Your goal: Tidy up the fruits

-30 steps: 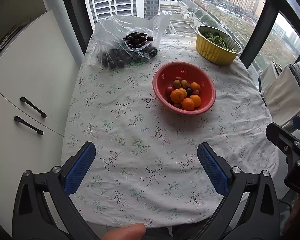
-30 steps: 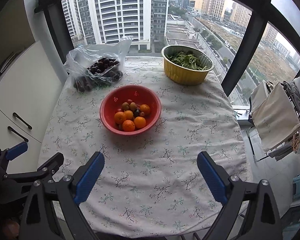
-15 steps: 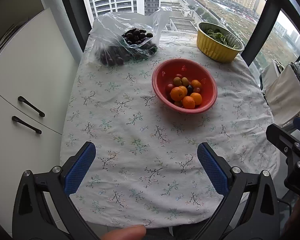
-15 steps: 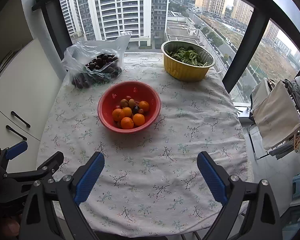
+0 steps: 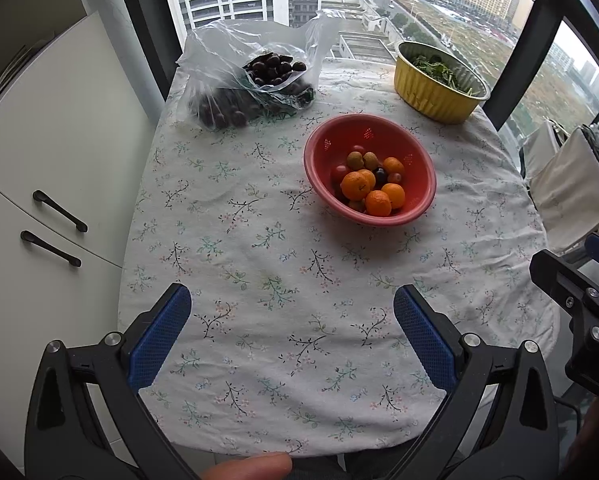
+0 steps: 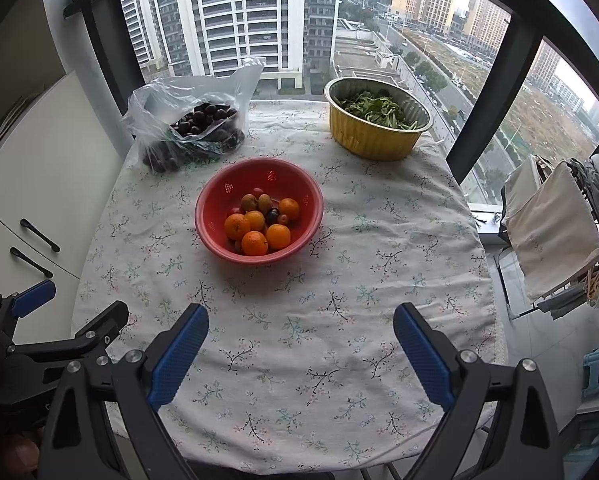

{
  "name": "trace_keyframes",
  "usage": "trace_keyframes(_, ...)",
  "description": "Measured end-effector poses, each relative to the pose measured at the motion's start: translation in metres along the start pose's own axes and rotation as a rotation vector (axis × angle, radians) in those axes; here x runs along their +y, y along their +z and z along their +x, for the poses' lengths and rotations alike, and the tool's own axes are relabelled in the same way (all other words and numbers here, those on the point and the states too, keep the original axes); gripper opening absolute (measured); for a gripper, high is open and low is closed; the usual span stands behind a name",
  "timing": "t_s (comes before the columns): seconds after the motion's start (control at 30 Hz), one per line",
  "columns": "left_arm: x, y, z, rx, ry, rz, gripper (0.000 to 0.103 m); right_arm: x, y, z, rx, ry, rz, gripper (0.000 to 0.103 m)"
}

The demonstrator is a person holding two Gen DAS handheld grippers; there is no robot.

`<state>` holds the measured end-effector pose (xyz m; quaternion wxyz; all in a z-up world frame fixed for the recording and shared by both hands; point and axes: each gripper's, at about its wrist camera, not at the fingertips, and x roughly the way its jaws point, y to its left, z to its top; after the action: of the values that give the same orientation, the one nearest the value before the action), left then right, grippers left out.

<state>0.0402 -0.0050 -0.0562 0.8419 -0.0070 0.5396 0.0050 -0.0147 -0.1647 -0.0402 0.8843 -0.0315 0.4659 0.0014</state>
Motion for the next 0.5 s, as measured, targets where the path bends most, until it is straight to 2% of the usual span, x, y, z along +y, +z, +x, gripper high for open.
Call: trace_keyframes(0.5, 0.0012, -0.0008, 0.0034, 0.003, -0.001, 0.002, 0.103, 0.0014, 0.0, 0.0003, 0.002, -0.003, 0.003, 0.096)
